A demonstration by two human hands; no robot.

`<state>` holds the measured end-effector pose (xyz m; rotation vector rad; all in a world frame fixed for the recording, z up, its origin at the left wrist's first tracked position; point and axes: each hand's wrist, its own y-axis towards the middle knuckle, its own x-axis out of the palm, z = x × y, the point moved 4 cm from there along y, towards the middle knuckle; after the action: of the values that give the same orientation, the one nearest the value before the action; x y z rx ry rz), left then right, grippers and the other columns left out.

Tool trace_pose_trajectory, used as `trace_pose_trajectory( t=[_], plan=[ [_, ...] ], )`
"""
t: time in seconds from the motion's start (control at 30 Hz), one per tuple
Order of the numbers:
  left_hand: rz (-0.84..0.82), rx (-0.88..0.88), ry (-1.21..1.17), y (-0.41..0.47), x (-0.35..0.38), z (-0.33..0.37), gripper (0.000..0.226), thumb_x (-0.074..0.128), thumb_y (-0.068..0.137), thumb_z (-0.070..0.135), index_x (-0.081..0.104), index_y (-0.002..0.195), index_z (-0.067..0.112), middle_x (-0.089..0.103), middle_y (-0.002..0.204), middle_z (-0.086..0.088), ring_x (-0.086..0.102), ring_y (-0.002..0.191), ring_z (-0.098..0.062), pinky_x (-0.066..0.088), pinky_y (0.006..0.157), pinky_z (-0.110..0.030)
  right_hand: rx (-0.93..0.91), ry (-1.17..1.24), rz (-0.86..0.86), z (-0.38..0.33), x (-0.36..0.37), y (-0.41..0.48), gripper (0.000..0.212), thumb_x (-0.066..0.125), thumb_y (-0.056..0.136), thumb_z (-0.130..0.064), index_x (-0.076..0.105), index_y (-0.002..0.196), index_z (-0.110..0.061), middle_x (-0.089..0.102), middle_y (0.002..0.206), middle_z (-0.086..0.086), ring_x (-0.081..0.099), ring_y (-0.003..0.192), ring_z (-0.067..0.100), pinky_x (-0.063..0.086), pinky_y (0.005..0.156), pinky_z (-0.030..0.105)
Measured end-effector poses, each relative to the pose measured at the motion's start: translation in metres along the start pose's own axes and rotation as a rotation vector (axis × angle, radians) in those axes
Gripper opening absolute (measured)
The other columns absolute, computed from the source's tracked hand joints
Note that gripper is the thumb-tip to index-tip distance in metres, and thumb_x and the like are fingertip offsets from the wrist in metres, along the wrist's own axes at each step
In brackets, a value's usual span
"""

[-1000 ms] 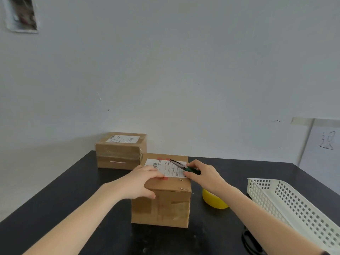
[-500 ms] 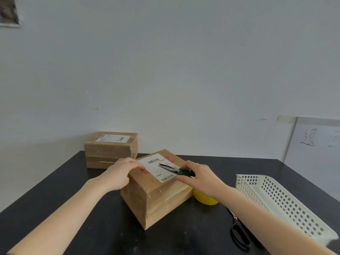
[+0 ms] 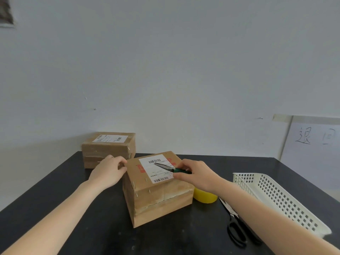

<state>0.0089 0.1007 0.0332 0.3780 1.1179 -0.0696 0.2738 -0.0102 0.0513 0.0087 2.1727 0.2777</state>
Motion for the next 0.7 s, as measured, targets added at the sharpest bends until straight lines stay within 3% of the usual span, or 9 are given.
trace_pose_trajectory(
  t=[0.1,0.23,0.53,0.7],
  plan=[
    [-0.043,0.017,-0.011,-0.006,0.003,0.001,0.029,0.051,0.093,0.04,0.054,0.122,0.032,0.054,0.113,0.003,0.056,0.098,-0.012,0.05,0.084,-0.03,0.042,-0.2,0.067,0.0,0.002,0.006,0.036,0.056,0.09,-0.051,0.058,0.114,-0.025,0.066,0.109,-0.009,0.062,0.087,0.011,0.052,0.068,0.025],
    [-0.053,0.063,0.007,-0.016,0.011,0.005,0.035,0.049,0.093,0.045,0.051,0.127,0.034,0.056,0.118,0.006,0.056,0.105,-0.011,0.051,0.086,-0.031,0.08,-0.43,0.163,0.007,0.002,0.014,0.037,0.05,0.091,-0.054,0.056,0.109,-0.023,0.065,0.1,-0.004,0.059,0.085,0.015,0.054,0.072,0.035],
    [-0.005,0.036,-0.065,-0.008,0.018,0.006,0.04,0.046,0.093,0.05,0.051,0.128,0.031,0.059,0.125,0.008,0.057,0.111,-0.012,0.051,0.087,-0.031,0.06,-0.367,0.111,0.006,-0.001,0.007,0.035,0.051,0.091,-0.053,0.056,0.109,-0.023,0.066,0.102,-0.005,0.059,0.082,0.012,0.053,0.068,0.03],
    [-0.067,0.013,-0.168,0.002,0.026,0.007,0.045,0.048,0.094,0.046,0.047,0.135,0.028,0.055,0.135,0.004,0.051,0.124,-0.017,0.043,0.1,-0.035,0.025,-0.274,0.033,-0.002,-0.007,-0.006,0.037,0.054,0.092,-0.051,0.056,0.116,-0.023,0.064,0.1,-0.01,0.062,0.08,0.011,0.054,0.067,0.026]
  ],
)
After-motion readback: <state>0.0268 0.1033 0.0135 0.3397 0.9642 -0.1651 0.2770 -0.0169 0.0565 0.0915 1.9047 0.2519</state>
